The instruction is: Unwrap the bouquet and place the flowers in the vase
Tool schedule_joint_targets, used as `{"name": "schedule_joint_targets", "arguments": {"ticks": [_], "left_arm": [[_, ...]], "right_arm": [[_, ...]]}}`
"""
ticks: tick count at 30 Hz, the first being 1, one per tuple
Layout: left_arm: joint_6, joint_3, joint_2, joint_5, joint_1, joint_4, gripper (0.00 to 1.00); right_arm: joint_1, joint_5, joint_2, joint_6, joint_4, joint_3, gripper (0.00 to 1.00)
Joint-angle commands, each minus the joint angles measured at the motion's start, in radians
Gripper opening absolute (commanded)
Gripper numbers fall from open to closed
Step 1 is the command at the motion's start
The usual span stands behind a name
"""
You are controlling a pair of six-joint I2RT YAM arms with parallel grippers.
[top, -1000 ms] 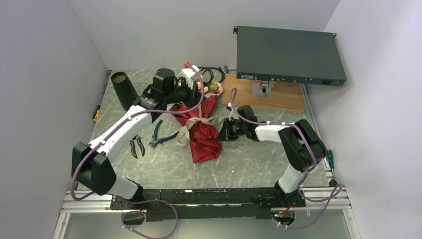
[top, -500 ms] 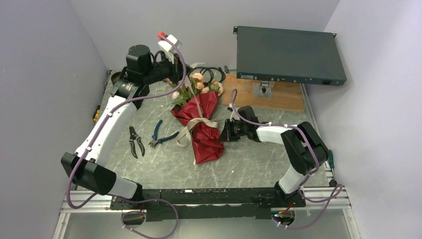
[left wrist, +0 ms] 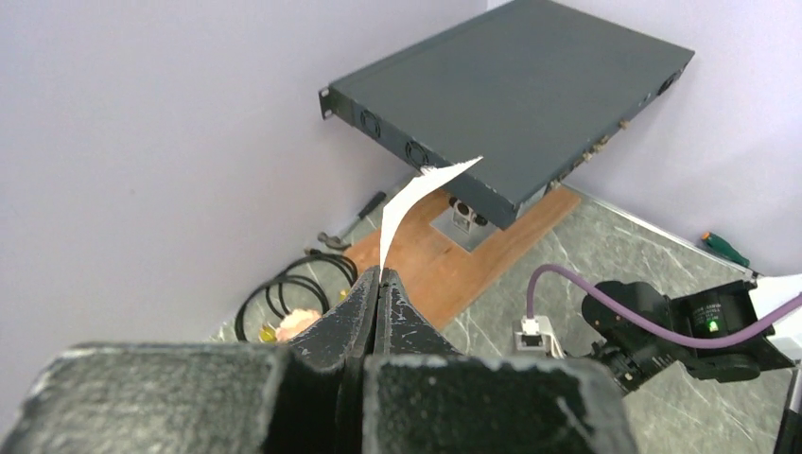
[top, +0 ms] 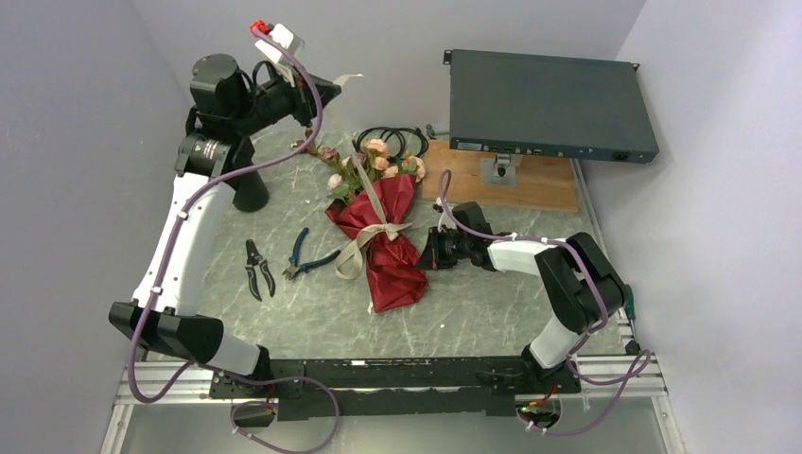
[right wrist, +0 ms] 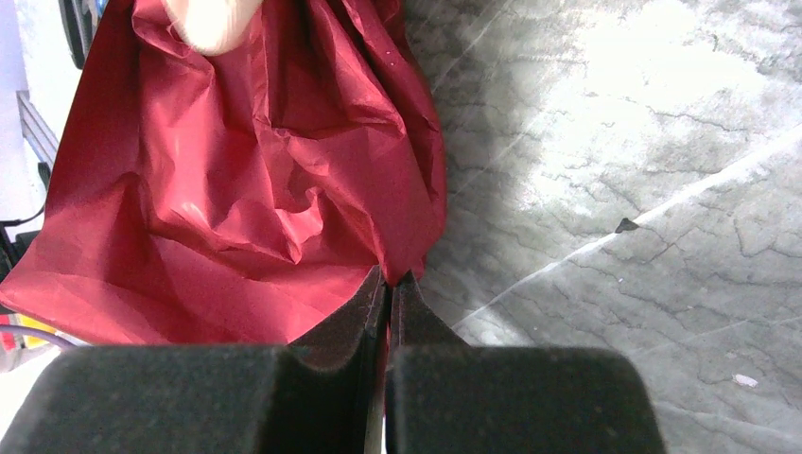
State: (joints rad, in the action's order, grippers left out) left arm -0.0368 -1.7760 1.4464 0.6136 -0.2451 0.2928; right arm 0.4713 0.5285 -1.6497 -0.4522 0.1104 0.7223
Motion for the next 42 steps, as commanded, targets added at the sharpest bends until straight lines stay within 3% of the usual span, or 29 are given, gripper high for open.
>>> {"name": "schedule_joint_targets", "arguments": {"ticks": [1, 23, 30, 38, 39, 42], "left_arm": [[0.009, -0.101, 0.023, 0.039, 0.021, -0.047, 0.0], [-0.112, -0.357, 0.106, 0.019, 0.139, -0.097, 0.0], [-0.042, -0.199, 0.041, -0.03, 0.151, -0.022, 0.0], [0.064, 0.02, -0.119, 0.096, 0.241, 0.167, 0.0], [0.072, 0.033, -0.137, 0.126, 0.243, 0.201, 0.0], [0.063, 0.046, -0.179, 0.211, 0.293, 0.305, 0.0]], "right_arm": [[0.001, -0.035, 0.022, 0.024, -0.016, -0.009, 0.0], [0.011, -0.062, 0.023, 0.015, -0.014, -0.021, 0.0], [0.028, -0.044, 0.056, 0.015, 0.008, -0.028, 0.0], [0.034, -0.038, 0.115, 0.042, -0.008, -0.024, 0.0], [0.035, -0.035, 0.119, 0.04, -0.009, -0.027, 0.01], [0.038, -0.031, 0.133, 0.051, -0.017, -0.022, 0.22]]}}
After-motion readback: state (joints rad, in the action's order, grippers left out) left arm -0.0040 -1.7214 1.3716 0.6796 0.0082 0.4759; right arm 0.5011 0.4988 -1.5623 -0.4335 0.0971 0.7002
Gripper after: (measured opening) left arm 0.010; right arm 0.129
